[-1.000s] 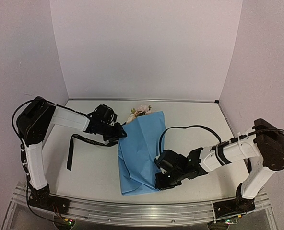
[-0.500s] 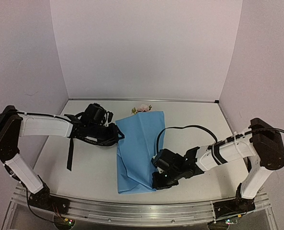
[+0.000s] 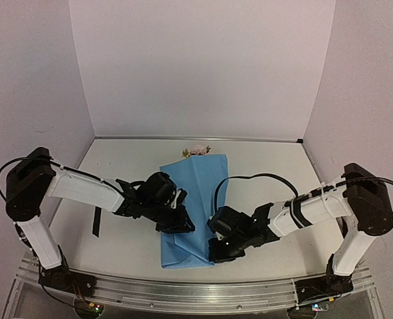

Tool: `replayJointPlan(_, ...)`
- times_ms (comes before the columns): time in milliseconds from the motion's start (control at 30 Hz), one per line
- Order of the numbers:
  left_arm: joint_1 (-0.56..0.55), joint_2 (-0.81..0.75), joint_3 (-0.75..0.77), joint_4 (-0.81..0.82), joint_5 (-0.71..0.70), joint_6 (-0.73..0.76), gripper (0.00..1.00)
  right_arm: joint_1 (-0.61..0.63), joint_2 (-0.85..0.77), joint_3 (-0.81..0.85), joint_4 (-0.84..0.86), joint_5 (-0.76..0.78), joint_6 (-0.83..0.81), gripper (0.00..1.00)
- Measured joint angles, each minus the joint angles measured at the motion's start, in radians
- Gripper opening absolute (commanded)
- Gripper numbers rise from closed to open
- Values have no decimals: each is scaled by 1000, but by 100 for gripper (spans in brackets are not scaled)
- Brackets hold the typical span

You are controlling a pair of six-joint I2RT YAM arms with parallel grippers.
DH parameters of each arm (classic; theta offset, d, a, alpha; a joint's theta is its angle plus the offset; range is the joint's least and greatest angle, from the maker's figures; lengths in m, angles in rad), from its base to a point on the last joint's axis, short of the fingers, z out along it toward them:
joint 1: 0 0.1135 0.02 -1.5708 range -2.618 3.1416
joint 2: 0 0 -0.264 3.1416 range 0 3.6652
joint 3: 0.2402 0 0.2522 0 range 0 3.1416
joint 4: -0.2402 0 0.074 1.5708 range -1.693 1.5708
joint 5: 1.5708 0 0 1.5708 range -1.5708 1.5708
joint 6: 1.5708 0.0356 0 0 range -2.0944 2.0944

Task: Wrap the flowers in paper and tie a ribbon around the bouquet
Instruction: Adjust the folded bouquet on the ribbon.

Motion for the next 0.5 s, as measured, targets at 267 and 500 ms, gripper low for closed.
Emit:
replayJointPlan(267,-37,77,-22,43,81,-30,14,1,8,13,-13,0,0,9)
replayJointPlan(500,-37,73,-111,145,175,-45,14,1,11,18,-19,0,0,9)
